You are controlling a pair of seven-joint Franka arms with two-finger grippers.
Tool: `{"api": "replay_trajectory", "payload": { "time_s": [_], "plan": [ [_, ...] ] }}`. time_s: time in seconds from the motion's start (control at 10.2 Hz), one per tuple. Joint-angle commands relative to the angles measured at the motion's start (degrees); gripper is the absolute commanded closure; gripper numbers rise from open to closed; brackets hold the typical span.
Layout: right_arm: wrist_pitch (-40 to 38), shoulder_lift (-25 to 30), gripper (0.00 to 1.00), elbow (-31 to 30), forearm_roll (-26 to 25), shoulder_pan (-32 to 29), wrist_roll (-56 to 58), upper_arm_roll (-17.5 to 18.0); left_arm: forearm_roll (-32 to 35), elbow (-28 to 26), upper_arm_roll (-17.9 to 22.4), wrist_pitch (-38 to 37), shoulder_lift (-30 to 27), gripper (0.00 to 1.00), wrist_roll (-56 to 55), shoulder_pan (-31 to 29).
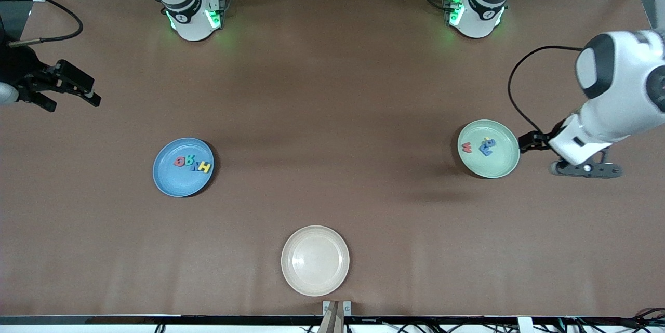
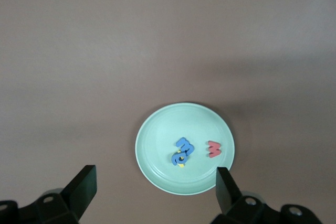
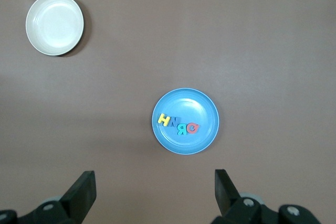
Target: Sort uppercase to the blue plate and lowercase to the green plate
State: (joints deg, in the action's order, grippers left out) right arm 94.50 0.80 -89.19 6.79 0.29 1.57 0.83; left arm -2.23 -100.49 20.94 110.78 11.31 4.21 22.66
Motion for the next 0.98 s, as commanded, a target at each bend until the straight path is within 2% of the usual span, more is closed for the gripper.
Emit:
{"api": "replay_trajectory", "payload": {
  "time_s": [0.0, 0.2, 0.3, 0.49, 0.69, 0.89],
  "plan": [
    [-0.5, -0.2, 0.0, 0.7, 1.2, -0.8, 0.4, 0.3, 0.5, 3.9, 1.3, -2.7, -2.9, 0.0, -0.2, -0.2],
    [-1.0, -0.2, 0.0, 0.7, 0.9, -1.0, 0.5, 0.2, -0.8, 4.8, 1.2, -4.4, -5.1, 0.0, -0.6, -1.2],
    [-1.2, -0.2, 0.0, 0.2, 0.2, -1.1, 0.5, 0.1, 0.0, 8.3, 1.0, -7.6, -4.8, 0.0, -1.3, -1.2],
    [-2.1, -0.3, 0.0, -1.7, -5.6, -1.5, 0.5, 0.0, -0.4, 12.5, 0.4, -12.8, -4.8, 0.0, -4.3, -3.0],
    [-3.1, -0.3, 0.0, -2.0, -6.9, -1.6, 0.5, -0.2, -0.2, 13.6, -3.9, -15.0, -5.2, 0.0, -4.5, -7.0],
    [-3.2, -0.1, 0.0, -2.0, -7.0, -1.5, 0.6, -0.2, -0.2, 14.8, -4.9, -17.6, -5.3, 0.0, -8.8, -7.2]
  ]
}}
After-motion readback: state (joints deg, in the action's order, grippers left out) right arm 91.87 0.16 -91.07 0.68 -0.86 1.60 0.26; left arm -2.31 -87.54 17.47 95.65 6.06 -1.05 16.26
